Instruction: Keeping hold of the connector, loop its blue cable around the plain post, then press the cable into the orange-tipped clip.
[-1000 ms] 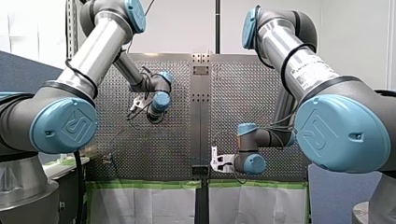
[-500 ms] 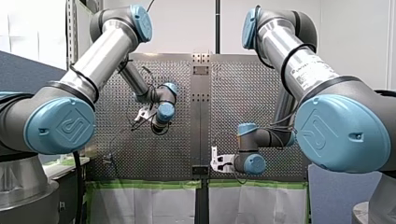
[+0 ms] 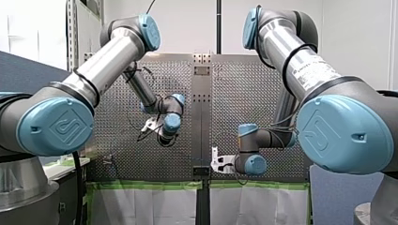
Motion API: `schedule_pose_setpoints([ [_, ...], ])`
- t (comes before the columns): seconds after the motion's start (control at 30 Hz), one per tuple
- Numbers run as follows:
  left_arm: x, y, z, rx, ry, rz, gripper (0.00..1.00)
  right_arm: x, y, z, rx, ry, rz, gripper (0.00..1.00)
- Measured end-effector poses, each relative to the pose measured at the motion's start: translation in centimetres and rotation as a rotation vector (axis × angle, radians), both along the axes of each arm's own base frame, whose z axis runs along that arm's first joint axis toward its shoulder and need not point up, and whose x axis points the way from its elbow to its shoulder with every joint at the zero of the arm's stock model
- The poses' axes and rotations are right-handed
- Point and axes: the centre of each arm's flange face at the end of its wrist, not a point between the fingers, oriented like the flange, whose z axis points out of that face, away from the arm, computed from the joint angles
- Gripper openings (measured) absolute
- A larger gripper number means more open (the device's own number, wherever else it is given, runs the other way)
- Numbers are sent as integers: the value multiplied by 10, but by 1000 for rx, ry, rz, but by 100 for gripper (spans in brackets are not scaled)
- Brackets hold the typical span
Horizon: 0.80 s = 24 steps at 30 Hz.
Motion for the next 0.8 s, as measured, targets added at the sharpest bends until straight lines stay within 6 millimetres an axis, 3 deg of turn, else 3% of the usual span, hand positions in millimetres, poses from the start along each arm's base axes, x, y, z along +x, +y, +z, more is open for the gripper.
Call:
schedule_pose_setpoints([
  [0.2, -10, -17, -21, -2, 42, -41, 98, 1, 1, 0, 0, 1, 2, 11],
  [0.8, -34, -62, -26, -80, 64, -159, 98, 2, 3, 0, 2, 1, 6, 11],
])
